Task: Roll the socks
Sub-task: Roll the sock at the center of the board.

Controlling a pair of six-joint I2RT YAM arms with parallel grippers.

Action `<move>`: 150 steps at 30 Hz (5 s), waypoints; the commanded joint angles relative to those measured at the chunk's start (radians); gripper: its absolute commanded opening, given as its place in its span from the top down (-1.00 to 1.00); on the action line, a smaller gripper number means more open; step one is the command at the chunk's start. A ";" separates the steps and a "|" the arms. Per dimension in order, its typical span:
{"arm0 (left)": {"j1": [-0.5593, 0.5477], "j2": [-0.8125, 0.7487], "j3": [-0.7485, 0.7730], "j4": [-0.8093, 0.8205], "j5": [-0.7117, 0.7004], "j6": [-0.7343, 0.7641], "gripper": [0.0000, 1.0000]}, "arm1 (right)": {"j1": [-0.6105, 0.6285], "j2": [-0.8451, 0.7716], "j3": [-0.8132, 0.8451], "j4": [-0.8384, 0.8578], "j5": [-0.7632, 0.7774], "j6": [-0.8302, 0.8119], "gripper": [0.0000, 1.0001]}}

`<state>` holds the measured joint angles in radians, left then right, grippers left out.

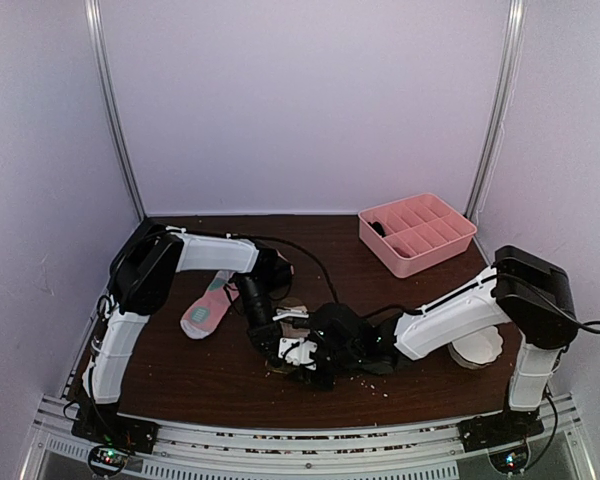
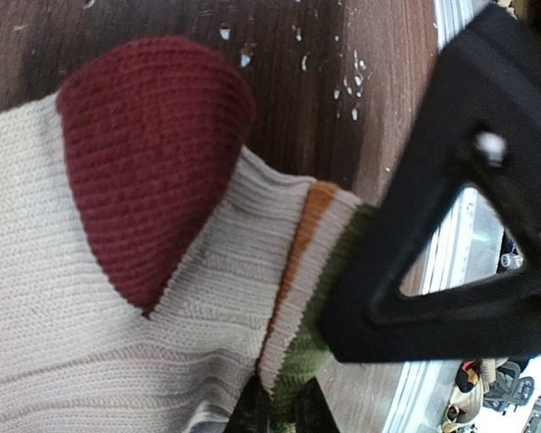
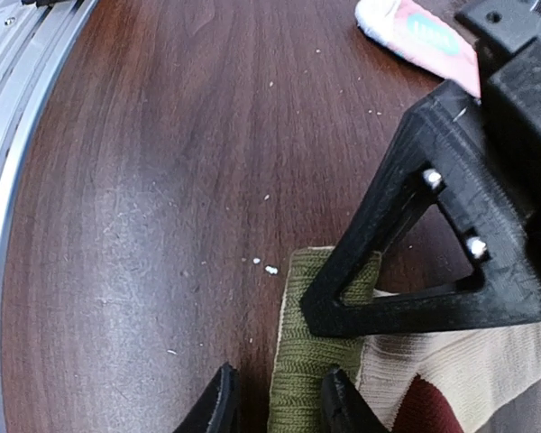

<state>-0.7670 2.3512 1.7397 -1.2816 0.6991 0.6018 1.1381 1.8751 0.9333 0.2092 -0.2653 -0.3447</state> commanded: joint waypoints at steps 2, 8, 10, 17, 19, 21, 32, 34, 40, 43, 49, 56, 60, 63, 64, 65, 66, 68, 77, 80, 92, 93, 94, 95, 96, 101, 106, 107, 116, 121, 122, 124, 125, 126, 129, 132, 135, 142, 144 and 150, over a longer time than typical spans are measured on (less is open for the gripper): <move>0.009 0.048 -0.016 0.016 -0.087 0.019 0.90 | -0.016 0.038 -0.010 0.020 -0.023 0.025 0.40; 0.009 0.050 -0.017 0.007 -0.082 0.028 0.94 | -0.028 0.052 -0.040 0.043 -0.010 0.039 0.40; 0.008 0.051 -0.009 0.000 -0.082 0.030 0.94 | -0.032 0.053 -0.056 0.049 0.001 0.039 0.40; 0.009 0.057 0.011 -0.009 -0.083 0.029 0.91 | -0.045 0.071 -0.076 0.035 -0.011 0.041 0.52; 0.010 0.055 0.017 -0.007 -0.085 0.020 0.74 | -0.045 0.069 -0.072 0.011 -0.027 0.033 0.58; 0.010 0.049 0.026 -0.008 -0.076 0.021 0.62 | -0.047 0.072 -0.073 0.006 -0.026 0.043 0.59; 0.080 -0.250 -0.114 0.280 -0.219 -0.111 -0.96 | -0.061 0.104 -0.120 0.007 -0.111 0.141 0.97; 0.082 -0.352 -0.183 0.385 -0.348 -0.151 -0.96 | -0.061 0.104 -0.146 0.039 -0.136 0.163 0.98; 0.112 -0.590 -0.308 0.592 -0.688 -0.259 -0.96 | -0.067 0.122 -0.166 0.078 -0.197 0.219 1.00; 0.199 -0.594 -0.277 0.554 -0.561 -0.247 -0.88 | -0.076 0.137 -0.153 0.076 -0.220 0.243 1.00; 0.035 -0.777 -0.562 0.642 -0.478 0.067 -0.36 | -0.122 0.175 -0.123 0.060 -0.279 0.409 1.00; -0.080 -0.786 -0.723 0.682 -0.308 0.151 -0.20 | -0.222 0.246 -0.109 0.079 -0.415 0.650 1.00; -0.112 -0.726 -0.677 0.680 -0.274 0.166 -0.10 | -0.243 0.268 -0.122 0.106 -0.444 0.717 1.00; -0.124 -0.657 -0.617 0.679 -0.302 0.169 0.00 | -0.246 0.271 -0.125 0.101 -0.444 0.730 1.00; -0.125 -0.634 -0.600 0.679 -0.303 0.170 0.03 | -0.247 0.270 -0.127 0.098 -0.443 0.734 1.00; -0.126 -0.613 -0.585 0.679 -0.303 0.173 0.06 | -0.247 0.270 -0.130 0.097 -0.441 0.738 1.00; -0.131 -0.595 -0.574 0.679 -0.303 0.180 0.10 | -0.247 0.270 -0.131 0.096 -0.439 0.740 1.00; -0.141 -0.560 -0.554 0.680 -0.309 0.183 0.16 | -0.250 0.268 -0.135 0.090 -0.435 0.739 1.00; -0.155 -0.454 -0.500 0.673 -0.355 0.175 0.23 | -0.251 0.266 -0.154 0.109 -0.437 0.743 1.00; -0.160 -0.439 -0.495 0.672 -0.365 0.180 0.25 | -0.251 0.264 -0.151 0.113 -0.440 0.746 1.00; -0.166 -0.415 -0.513 0.653 -0.396 0.175 1.00 | -0.253 0.256 -0.141 0.145 -0.467 0.773 0.89; -0.165 -0.410 -0.509 0.643 -0.395 0.171 1.00 | -0.253 0.243 -0.152 0.157 -0.456 0.772 0.82; -0.163 -0.403 -0.502 0.627 -0.385 0.167 1.00 | -0.253 0.224 -0.166 0.170 -0.442 0.768 0.76; -0.161 -0.389 -0.489 0.607 -0.374 0.163 1.00 | -0.252 0.191 -0.182 0.182 -0.422 0.762 0.74; -0.159 -0.379 -0.478 0.580 -0.363 0.159 1.00 | -0.252 0.162 -0.202 0.201 -0.400 0.755 0.74; -0.150 -0.360 -0.455 0.525 -0.328 0.132 1.00 | -0.256 0.034 -0.311 0.339 -0.321 0.780 0.43; -0.149 -0.341 -0.436 0.484 -0.328 0.125 1.00 | -0.256 -0.012 -0.353 0.389 -0.304 0.786 -0.07; -0.148 -0.336 -0.432 0.474 -0.332 0.126 1.00 | -0.256 -0.019 -0.359 0.391 -0.302 0.783 -0.13; -0.143 -0.338 -0.425 0.411 -0.338 0.137 1.00 | -0.260 -0.210 -0.500 0.427 -0.040 0.720 -0.99; -0.143 -0.350 -0.421 0.374 -0.346 0.140 1.00 | -0.265 -0.366 -0.525 0.339 0.253 0.692 -0.99; -0.143 -0.353 -0.419 0.362 -0.345 0.139 1.00 | -0.266 -0.381 -0.517 0.295 0.309 0.731 -0.99; -0.144 -0.357 -0.413 0.338 -0.342 0.137 1.00 | -0.272 -0.393 -0.519 0.264 0.429 0.818 -0.99; -0.144 -0.358 -0.410 0.329 -0.340 0.137 1.00 | -0.286 -0.392 -0.529 0.277 0.421 0.829 -0.99; -0.144 -0.358 -0.408 0.323 -0.339 0.138 1.00 | -0.304 -0.386 -0.544 0.319 0.386 0.831 -0.99; -0.143 -0.345 -0.390 0.308 -0.338 0.140 1.00 | -0.331 -0.355 -0.550 0.380 0.334 0.808 -0.99; -0.143 -0.286 -0.323 0.247 -0.314 0.151 1.00 | -0.308 -0.369 -0.588 0.469 0.303 0.742 -0.99; -0.143 -0.197 -0.208 0.139 -0.250 0.167 1.00 | -0.224 -0.406 -0.647 0.533 0.320 0.639 -0.90; -0.120 -0.021 0.015 -0.066 -0.105 0.175 1.00 | -0.037 -0.381 -0.756 0.697 0.240 0.451 -0.38; -0.117 0.013 0.050 -0.097 -0.092 0.173 1.00 | 0.038 -0.374 -0.750 0.707 0.249 0.354 -0.34; -0.097 0.089 0.112 -0.139 -0.052 0.160 1.00 | 0.158 -0.335 -0.558 0.471 0.285 0.129 -0.32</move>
<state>-0.8734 2.3684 1.8256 -1.3834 0.6239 0.7586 1.2564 1.5066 0.2642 0.7654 0.0002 -0.0193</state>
